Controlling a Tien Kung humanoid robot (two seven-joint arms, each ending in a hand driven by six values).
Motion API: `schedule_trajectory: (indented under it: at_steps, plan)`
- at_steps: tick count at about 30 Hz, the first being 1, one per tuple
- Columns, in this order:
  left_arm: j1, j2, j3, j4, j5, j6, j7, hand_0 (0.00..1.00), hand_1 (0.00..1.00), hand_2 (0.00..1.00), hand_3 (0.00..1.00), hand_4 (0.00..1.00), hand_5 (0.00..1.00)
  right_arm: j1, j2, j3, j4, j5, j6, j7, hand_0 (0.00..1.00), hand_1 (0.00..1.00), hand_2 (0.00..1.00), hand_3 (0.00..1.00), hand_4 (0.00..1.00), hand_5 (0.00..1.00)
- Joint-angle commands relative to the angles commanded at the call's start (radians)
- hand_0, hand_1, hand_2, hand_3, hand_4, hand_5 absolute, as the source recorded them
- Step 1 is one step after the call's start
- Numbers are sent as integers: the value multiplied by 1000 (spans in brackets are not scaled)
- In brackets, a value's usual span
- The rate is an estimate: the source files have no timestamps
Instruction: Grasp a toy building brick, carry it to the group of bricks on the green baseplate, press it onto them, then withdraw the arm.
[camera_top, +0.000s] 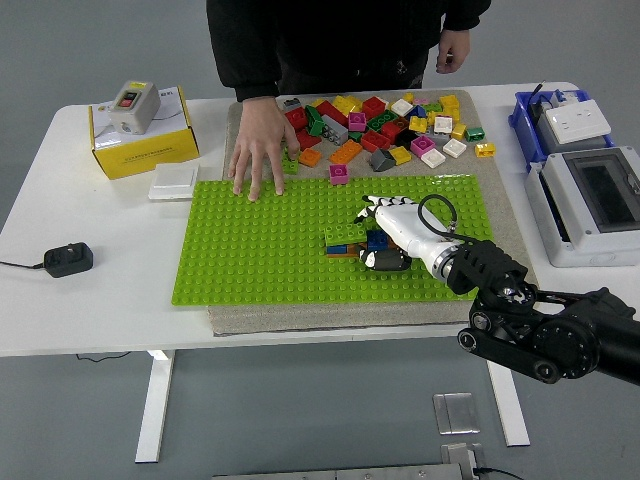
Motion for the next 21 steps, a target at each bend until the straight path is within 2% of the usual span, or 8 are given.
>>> schedule_trajectory:
  at_steps: [21]
  plan:
    - [1,0,7,0,-12,5,-1,608,600,486,589,93,683,-9,-7,5,5,6,-4,3,988,984,998,765,610,459]
